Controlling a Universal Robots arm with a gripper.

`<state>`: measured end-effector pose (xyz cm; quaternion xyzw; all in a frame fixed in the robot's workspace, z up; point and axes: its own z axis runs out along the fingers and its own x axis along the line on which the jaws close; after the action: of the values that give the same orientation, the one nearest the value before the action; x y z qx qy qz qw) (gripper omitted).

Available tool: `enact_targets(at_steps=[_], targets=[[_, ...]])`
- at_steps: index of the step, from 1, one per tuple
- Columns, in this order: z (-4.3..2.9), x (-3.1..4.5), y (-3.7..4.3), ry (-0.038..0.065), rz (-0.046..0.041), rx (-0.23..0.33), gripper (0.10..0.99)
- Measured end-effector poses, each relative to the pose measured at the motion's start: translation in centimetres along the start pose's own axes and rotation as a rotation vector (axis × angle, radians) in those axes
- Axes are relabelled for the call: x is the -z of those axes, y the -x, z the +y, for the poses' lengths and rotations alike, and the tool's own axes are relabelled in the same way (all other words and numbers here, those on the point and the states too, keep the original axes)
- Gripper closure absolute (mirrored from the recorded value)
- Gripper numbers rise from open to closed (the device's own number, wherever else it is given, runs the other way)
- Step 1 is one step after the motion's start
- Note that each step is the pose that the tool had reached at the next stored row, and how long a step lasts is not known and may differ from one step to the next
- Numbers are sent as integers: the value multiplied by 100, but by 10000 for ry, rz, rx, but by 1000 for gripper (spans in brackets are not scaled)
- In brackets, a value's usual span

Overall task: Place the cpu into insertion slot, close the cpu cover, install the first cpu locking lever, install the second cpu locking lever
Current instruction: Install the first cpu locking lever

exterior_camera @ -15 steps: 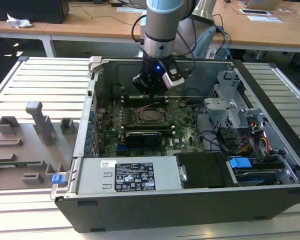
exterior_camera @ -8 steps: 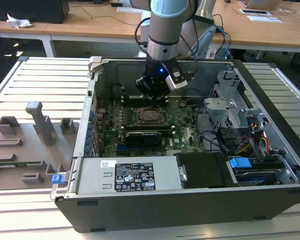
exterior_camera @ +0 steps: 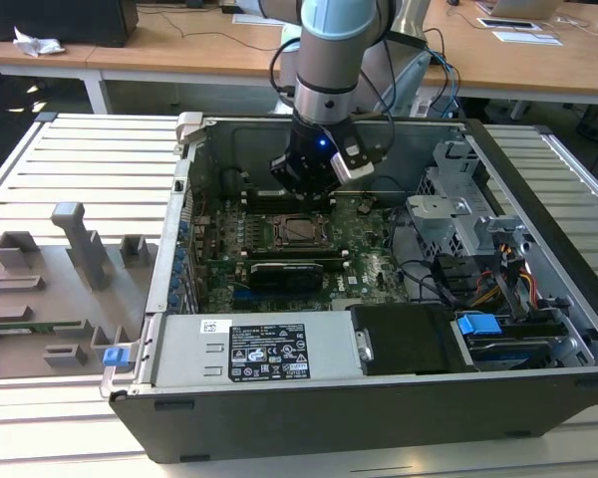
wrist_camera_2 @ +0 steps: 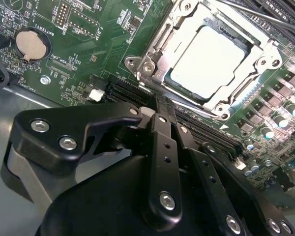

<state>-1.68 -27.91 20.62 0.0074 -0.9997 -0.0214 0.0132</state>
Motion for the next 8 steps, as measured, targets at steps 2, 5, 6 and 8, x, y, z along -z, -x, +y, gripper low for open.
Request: enact_targets(at_steps=[2, 5, 6, 8], targets=[[-6, -7, 1, -1, 0, 0, 980], [-16, -17, 2, -2, 0, 0, 980], [-20, -24, 3, -5, 1, -1, 980], [-21, -44, 11, 1, 1, -1, 980]])
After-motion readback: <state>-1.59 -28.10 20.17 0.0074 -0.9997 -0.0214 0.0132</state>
